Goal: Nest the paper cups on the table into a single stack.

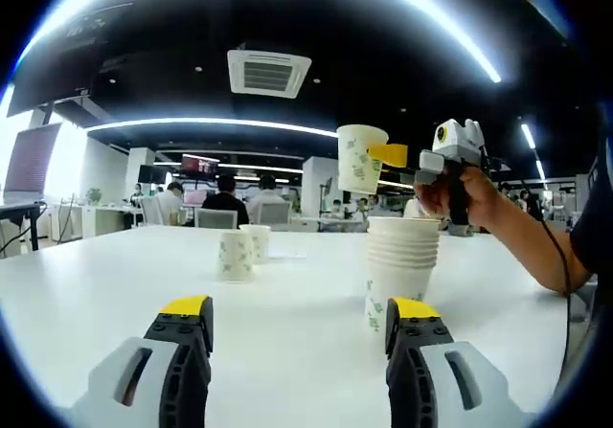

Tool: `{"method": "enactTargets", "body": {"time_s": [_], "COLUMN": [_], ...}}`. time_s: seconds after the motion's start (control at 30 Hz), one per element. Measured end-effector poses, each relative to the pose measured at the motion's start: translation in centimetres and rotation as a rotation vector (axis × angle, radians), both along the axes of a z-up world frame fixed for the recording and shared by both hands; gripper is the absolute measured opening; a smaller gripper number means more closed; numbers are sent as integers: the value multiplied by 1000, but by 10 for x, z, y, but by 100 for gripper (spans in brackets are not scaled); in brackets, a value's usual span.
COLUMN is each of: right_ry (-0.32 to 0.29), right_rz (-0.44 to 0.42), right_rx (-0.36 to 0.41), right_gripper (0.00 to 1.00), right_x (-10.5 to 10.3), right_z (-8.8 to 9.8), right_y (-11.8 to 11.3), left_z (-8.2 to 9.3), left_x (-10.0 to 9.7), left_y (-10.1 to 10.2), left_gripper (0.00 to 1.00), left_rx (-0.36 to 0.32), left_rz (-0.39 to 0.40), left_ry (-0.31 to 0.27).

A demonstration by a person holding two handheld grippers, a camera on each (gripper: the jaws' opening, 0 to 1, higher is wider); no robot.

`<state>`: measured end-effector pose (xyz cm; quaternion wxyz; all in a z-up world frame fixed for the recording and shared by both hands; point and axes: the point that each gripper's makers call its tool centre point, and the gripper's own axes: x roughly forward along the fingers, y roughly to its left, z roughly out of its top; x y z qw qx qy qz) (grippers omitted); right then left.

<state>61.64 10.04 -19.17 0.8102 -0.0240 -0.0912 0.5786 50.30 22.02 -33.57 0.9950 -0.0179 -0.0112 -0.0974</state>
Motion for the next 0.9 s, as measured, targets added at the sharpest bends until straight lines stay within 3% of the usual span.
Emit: {"method": "enactTargets", "body": {"time_s": [0.43,0.9], "right_ry": [-28,-79], "right_rz": [54,183], "right_rx": [2,-38], "right_gripper": [41,41], "right_x": [-13,-42], "right_z": [12,18], "right_y": [-3,-13], "left_z": [-1,12], "left_x": [2,2], "left_y": [-1,-1], "left_gripper": [78,74], "left_rx": [-10,-118], "left_rz": [1,-63], "left_ry": [9,1]}}
